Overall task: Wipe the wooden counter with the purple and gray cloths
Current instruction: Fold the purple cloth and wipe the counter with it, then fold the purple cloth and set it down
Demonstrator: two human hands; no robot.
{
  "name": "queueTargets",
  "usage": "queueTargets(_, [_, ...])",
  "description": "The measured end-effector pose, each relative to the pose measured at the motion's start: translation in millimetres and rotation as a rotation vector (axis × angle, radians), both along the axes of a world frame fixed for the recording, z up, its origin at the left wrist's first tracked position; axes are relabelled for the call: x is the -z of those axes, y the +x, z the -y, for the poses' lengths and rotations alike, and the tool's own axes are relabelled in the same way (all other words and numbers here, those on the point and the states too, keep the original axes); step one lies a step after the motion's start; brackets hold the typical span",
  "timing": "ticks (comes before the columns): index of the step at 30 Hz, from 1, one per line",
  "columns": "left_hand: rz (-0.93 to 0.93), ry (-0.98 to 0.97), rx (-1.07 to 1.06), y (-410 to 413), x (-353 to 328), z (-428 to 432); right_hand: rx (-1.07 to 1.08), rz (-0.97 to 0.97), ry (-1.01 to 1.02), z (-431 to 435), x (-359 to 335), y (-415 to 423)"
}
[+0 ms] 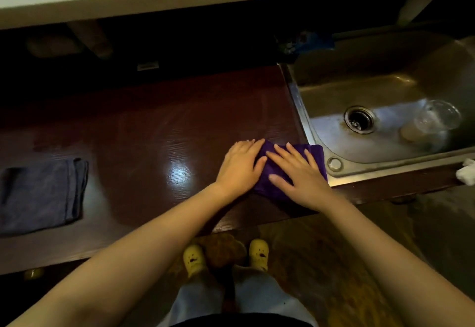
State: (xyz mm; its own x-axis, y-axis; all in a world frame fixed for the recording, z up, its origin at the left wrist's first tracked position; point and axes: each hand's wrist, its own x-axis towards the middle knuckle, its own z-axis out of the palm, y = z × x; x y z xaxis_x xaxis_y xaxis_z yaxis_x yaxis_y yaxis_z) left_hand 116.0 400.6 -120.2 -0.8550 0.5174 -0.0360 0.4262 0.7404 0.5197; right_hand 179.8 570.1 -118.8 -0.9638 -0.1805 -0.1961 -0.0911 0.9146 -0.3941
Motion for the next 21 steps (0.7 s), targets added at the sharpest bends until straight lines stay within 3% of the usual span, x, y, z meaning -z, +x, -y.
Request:
queueTargets(2, [0.005, -0.004, -0.084, -2.2, -5.5, -11.9, 0.059, -0.102, -0.032, -11.7, -9.6, -7.8])
queueTargets(4, [0.104, -0.049, -0.169, -8.8, -12.4, -22.4, 0.066, -0.161, 0.192, -25.0, -14.9, -15.8])
queueTargets(7, [0.296, -0.095, -0.195, -21.8, -18.1, -31.3, 0.070, -0.077, 0.347, -30.5, -19.9, -26.5])
queueTargets(10, [0.417, 0.008, -0.217, -27.6, -22.7, -27.9, 0.054, -0.050, 0.389, -22.6, -26.1, -37.9])
queueTargets(16, [0.584, 0.316, -0.318, -29.0, -36.2, 19.2, 0.073, 0.045, 0.132, -4.9, -52.8, -81.9])
queueTargets(21, [0.565, 0.517, -0.441, -47.4, -54.0, 94.1, -0.037, 0.147, -0.033, 46.8, -77.2, -131.1])
